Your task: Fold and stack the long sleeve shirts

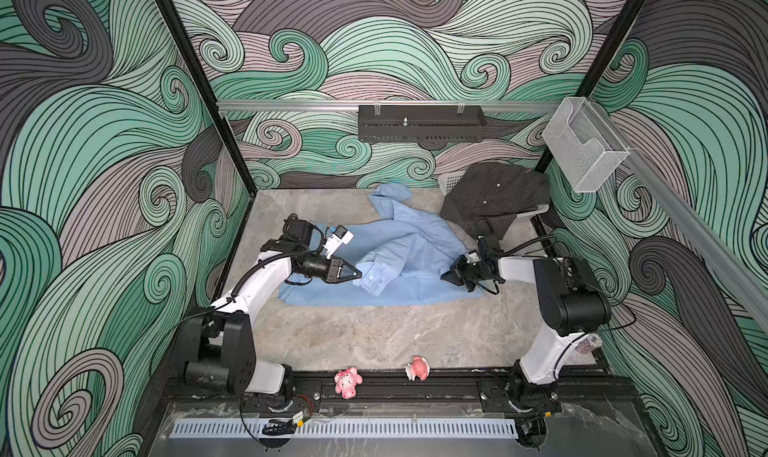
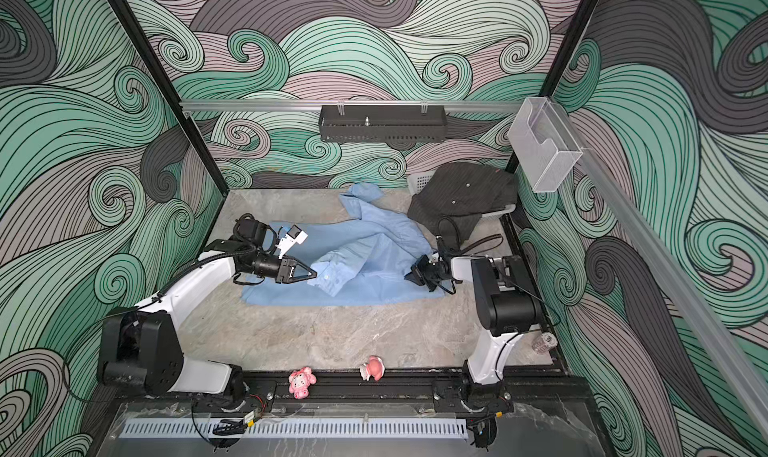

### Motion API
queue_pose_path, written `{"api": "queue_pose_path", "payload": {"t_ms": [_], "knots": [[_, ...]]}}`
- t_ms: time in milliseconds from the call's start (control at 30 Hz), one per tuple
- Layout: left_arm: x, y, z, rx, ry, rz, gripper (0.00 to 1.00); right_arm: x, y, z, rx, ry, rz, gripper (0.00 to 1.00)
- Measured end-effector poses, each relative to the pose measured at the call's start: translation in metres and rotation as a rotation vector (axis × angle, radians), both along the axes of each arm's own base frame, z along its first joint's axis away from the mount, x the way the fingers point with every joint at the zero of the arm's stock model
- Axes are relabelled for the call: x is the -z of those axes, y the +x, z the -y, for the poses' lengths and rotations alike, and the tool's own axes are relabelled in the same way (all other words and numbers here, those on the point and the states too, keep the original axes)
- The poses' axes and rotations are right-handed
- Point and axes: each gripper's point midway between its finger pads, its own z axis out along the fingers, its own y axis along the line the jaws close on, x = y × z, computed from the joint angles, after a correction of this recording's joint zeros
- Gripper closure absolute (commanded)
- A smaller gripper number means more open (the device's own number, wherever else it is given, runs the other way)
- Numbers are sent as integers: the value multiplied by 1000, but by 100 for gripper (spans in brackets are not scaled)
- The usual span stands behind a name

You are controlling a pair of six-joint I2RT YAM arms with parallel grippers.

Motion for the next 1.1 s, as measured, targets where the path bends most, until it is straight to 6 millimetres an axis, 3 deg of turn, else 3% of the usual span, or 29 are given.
{"api": "queue_pose_path", "payload": {"t_ms": [200, 300, 433, 500, 600, 700, 833, 1000, 1100], "knots": [[52, 4, -22, -148, 214, -190, 62, 0, -3, 1, -4, -9, -4, 99], [69, 1, -35, -267, 291, -244, 60, 0, -5, 1, -5, -8, -5, 99], [73, -10, -47, -483, 324, -257, 63, 0, -7, 1, -6, -5, -6, 99], [70, -15, -51, -629, 282, -231, 72, 0, -7, 1, -8, -3, -7, 99], [75, -25, -56, -836, 203, -233, 71, -1, -8, 1, -9, 0, -8, 99], [91, -35, -51, -973, 159, -284, 68, -1, -8, 0, -10, 3, -8, 98], [99, -31, -40, -1113, 117, -339, 55, -1, -8, 0, -12, 7, -10, 98], [102, -20, -16, -1235, 81, -416, 52, -1, -9, -1, -12, 8, -10, 98], [115, -20, -4, -1287, 72, -475, 49, -1, -9, 0, -11, 8, -11, 98]]}}
